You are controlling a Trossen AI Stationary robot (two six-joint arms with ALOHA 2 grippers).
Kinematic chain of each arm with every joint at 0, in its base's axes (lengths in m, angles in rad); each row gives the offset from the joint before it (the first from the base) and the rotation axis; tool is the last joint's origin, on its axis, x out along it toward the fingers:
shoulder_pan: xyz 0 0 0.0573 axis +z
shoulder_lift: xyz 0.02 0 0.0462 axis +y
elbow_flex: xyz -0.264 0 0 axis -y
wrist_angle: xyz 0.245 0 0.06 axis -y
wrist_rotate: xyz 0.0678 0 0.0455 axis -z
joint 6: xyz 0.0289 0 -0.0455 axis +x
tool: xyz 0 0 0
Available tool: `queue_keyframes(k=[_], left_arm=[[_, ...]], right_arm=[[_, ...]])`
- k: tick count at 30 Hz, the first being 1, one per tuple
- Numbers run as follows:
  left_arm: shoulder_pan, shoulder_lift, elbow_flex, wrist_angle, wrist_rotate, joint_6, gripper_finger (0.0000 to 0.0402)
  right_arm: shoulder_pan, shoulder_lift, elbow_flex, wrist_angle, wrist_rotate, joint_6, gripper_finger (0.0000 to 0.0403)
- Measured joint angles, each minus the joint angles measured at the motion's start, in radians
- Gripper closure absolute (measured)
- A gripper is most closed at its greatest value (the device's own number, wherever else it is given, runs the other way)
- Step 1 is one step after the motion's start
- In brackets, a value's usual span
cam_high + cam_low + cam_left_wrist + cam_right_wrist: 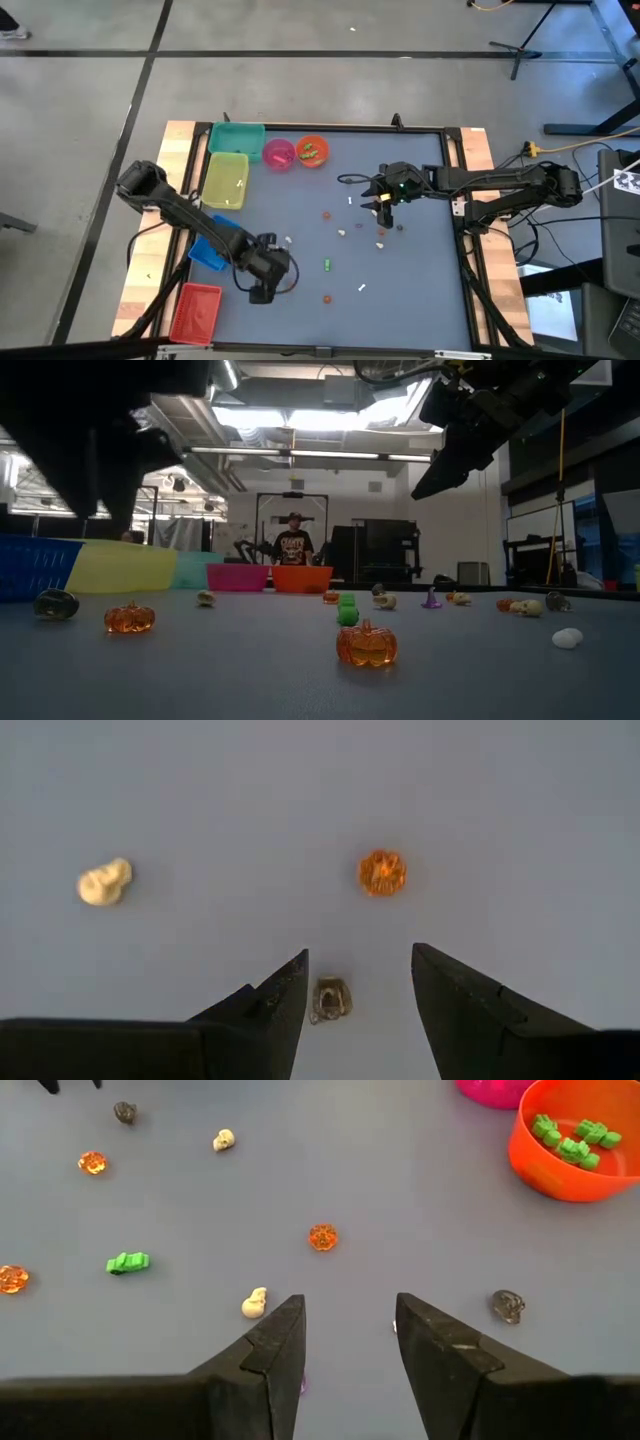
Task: Sort Halloween decoration
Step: Put the black skull toy into the green bin
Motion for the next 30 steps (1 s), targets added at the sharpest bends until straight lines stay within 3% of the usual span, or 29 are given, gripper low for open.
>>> queue_keyframes(k=[9, 18, 30], left_arm=[[-0.031, 0.051, 0.0, -0.063, 0.0, -0.031, 0.0239], [-0.038, 0.055, -0.001, -0.062, -0.052, -0.031, 0.0239], [-0.044, 0.055, -0.056, -0.021, -0.034, -0.031, 0.0239]], right_arm=[[0.0, 0.0, 0.0, -0.001, 0.0, 0.0, 0.0246], [0.0, 0.0, 0.0, -0.001, 0.0, 0.0, 0.0246], [0.0, 0.0, 0.0, -0.001, 0.0, 0.0, 0.0246]])
